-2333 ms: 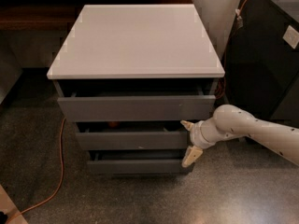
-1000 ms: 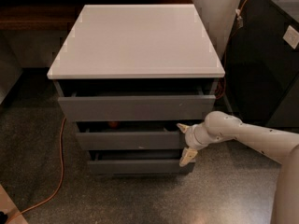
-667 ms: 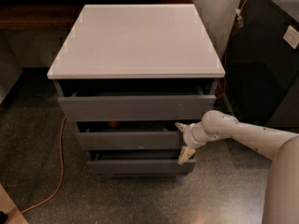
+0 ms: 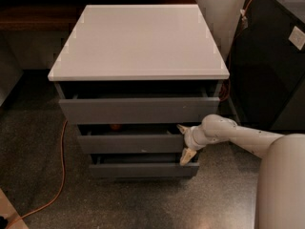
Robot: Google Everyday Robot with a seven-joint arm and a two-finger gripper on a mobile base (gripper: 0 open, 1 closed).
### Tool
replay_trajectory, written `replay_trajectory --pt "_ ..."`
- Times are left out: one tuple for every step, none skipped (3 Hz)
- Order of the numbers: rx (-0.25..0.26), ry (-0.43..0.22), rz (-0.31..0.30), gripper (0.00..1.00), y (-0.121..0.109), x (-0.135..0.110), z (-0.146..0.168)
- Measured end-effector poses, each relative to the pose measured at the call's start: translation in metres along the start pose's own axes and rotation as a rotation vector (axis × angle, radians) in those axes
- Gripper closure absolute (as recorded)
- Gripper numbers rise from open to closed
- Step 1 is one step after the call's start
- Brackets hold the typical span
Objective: Pick apple from middle drawer and place on counter
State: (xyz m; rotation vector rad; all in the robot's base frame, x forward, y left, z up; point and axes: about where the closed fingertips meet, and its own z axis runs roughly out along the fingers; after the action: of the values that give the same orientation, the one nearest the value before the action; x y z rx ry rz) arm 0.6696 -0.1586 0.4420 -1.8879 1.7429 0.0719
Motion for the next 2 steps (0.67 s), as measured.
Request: replay_trajectory --pt "0.039 0.023 -0.008 0.02 -0.0074 0.0069 0.0191" --pt "0.046 0.025 -0.004 0.26 -0.0105 0.0099 0.0275"
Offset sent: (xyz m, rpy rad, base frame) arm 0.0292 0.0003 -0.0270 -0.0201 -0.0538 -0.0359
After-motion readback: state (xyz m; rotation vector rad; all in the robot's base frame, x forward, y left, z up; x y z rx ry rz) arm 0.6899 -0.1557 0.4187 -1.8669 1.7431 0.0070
